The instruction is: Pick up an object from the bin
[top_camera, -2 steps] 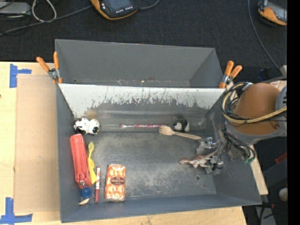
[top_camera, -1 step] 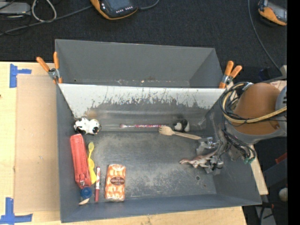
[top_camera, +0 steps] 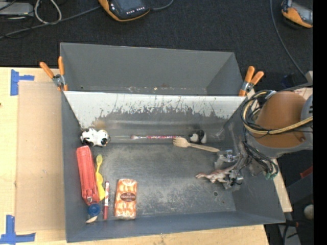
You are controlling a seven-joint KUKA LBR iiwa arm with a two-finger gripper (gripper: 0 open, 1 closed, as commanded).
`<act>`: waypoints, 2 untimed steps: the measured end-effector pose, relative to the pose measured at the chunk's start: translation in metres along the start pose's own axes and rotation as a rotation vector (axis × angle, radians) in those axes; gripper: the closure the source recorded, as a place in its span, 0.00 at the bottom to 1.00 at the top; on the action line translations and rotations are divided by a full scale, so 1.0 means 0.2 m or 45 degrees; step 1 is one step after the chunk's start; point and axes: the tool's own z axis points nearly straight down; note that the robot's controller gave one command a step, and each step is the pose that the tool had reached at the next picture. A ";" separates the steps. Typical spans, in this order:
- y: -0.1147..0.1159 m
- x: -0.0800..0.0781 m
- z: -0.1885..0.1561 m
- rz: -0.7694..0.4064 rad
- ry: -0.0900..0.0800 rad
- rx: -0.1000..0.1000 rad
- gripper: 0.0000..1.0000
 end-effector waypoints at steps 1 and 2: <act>0.00 0.03 0.00 -0.038 -0.004 -0.002 1.00; 0.00 0.03 0.00 -0.019 -0.003 -0.003 1.00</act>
Offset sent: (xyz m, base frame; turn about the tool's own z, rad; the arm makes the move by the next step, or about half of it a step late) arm -0.0043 0.0014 0.0008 -0.0040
